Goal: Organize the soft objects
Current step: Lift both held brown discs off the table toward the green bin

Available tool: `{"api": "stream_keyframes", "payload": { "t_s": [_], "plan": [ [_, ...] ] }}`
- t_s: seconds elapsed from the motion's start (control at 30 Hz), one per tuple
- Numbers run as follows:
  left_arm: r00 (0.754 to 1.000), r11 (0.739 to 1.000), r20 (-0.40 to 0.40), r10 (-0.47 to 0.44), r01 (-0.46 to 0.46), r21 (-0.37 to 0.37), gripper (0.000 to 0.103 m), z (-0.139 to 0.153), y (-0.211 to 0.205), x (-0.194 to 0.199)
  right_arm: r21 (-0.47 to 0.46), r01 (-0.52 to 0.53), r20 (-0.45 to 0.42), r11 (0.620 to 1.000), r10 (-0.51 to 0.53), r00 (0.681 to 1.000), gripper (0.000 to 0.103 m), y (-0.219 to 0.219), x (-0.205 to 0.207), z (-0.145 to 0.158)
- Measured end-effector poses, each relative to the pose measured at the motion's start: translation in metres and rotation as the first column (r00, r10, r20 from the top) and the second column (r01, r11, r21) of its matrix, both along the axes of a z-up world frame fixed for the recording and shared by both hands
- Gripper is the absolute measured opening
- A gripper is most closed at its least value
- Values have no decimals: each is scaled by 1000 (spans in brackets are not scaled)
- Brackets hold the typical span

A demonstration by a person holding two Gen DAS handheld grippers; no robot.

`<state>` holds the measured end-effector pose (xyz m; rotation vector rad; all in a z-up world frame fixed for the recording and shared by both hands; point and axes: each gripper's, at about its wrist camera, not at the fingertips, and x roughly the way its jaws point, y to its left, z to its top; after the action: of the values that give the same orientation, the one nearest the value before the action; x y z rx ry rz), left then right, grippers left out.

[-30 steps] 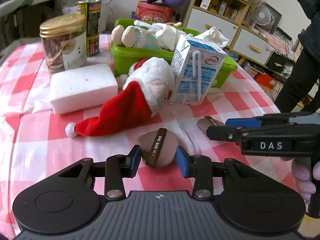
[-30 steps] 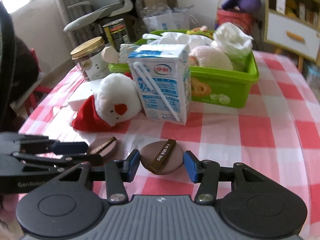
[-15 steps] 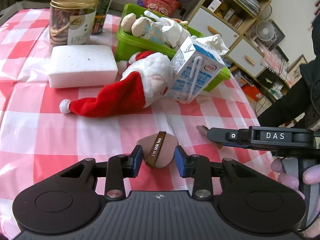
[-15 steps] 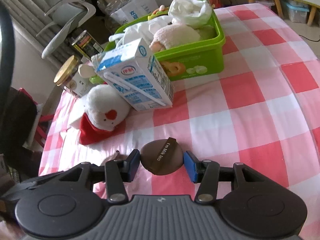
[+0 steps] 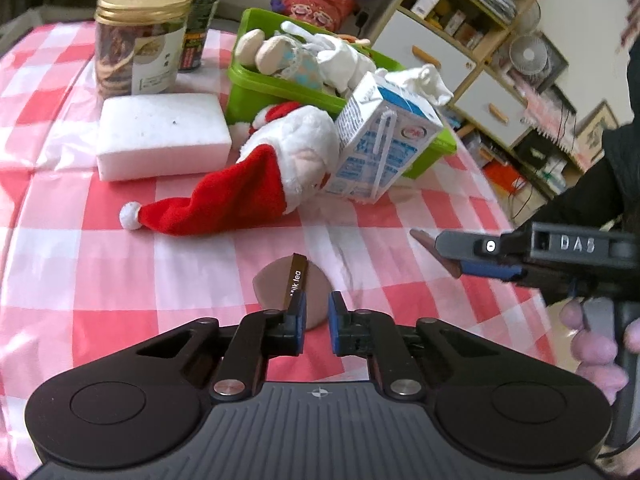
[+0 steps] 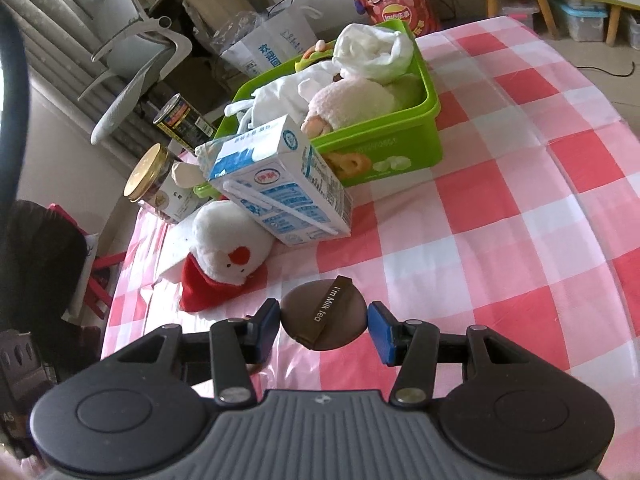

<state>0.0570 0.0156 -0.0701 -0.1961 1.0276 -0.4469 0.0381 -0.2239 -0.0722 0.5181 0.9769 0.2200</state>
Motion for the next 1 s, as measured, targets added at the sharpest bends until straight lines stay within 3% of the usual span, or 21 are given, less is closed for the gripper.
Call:
{"api": "stream_keyframes", "payload": {
  "t_s": [0.07,0.1,0.13,0.2,0.43,0.5,0.6,0.8,1.0],
  "plan": [
    [999,998,42,-9,7,57,32,2,-6,-4,-5,-4,-4,1000,4,1000,25,2,0,-1],
    [998,997,58,-21,16,80,52,2,-9,-6,-9,-9,-6,1000,9,1000,25,3,1,-2],
    [997,994,74,-28,20,105,65,2,-13,-7,-13,-14,-8,1000,14,1000,25,4,1,-2],
    [993,986,98,-58,42,158,70,-2,-22,-8,-19,-20,-8,1000,20,1000,25,7,1,-2],
    [993,959,91,-77,49,280,65,-23,-35,-2,-39,-33,-11,999,33,999,25,11,2,-5],
    [991,953,96,-89,56,297,58,-23,-37,-4,-42,-29,-12,999,29,1000,25,9,1,-5],
    [992,956,91,-87,57,289,49,-21,-35,-6,-45,-22,-14,999,21,1000,25,7,0,-5],
    [994,964,77,-74,52,263,46,-19,-31,-4,-37,-19,-5,999,19,1000,25,6,-1,-2],
    [998,983,49,-33,24,180,41,-14,-17,-2,-27,-18,-2,999,18,1000,25,6,-1,-1]
  ]
}}
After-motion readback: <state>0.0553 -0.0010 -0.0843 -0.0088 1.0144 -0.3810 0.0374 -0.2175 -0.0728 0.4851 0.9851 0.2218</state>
